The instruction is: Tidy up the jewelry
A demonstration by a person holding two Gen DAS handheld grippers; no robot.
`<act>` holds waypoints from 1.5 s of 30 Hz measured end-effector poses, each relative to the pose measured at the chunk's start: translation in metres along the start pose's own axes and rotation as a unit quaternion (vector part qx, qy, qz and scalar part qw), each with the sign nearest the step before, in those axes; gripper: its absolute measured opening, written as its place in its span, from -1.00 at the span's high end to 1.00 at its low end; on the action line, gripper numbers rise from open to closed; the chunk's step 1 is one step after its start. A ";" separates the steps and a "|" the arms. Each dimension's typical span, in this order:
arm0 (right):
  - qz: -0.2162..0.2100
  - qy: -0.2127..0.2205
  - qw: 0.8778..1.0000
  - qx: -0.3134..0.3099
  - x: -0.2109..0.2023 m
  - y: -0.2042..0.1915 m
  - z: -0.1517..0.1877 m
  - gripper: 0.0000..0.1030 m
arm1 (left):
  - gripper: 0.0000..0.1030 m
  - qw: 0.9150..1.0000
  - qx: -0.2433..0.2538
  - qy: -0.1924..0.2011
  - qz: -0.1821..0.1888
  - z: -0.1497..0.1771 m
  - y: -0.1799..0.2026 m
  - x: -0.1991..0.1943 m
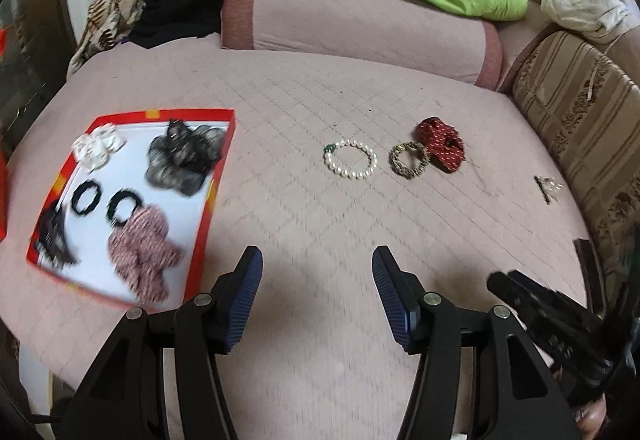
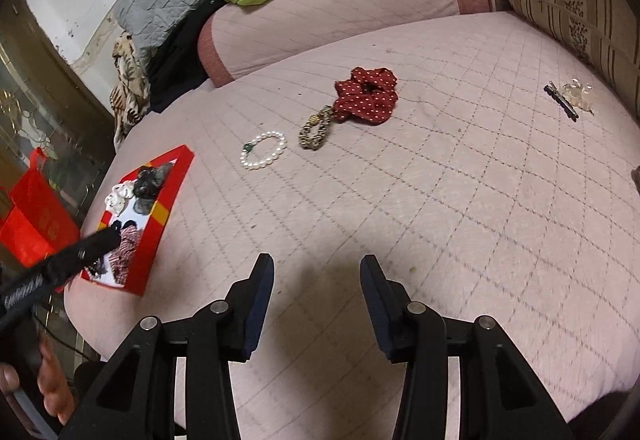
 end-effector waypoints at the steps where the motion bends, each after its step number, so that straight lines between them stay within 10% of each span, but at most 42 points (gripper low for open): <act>1: 0.002 -0.003 1.000 0.000 0.005 0.003 -0.004 0.05 | -0.09 1.000 0.002 -0.008 -0.002 -0.008 0.001 0.010; 21: -0.030 -0.016 0.999 0.012 0.114 0.003 -0.120 0.08 | 0.19 0.999 0.011 -0.045 0.009 -0.115 0.017 0.176; 25: -0.020 -0.027 0.999 0.009 0.128 0.004 -0.121 0.64 | 0.27 0.999 0.027 -0.036 -0.005 -0.116 0.024 0.179; 26: -0.017 -0.027 0.999 0.010 0.128 0.005 -0.120 0.82 | 0.61 0.999 0.030 -0.034 -0.010 -0.116 0.025 0.179; 45: -0.011 -0.039 0.999 0.035 0.058 0.041 -0.028 0.79 | 0.78 0.994 0.009 -0.077 0.071 -0.023 0.026 0.124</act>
Point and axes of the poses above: each gripper's, at about its wrist camera, not at the fingertips, and x roughly the way its jaws point, y to its right, z to its underside, the point moved 6 cm from there along x, roughly the way its jaws point, and after that the axes turned 8 degrees about -y, right-handed, at the moved point
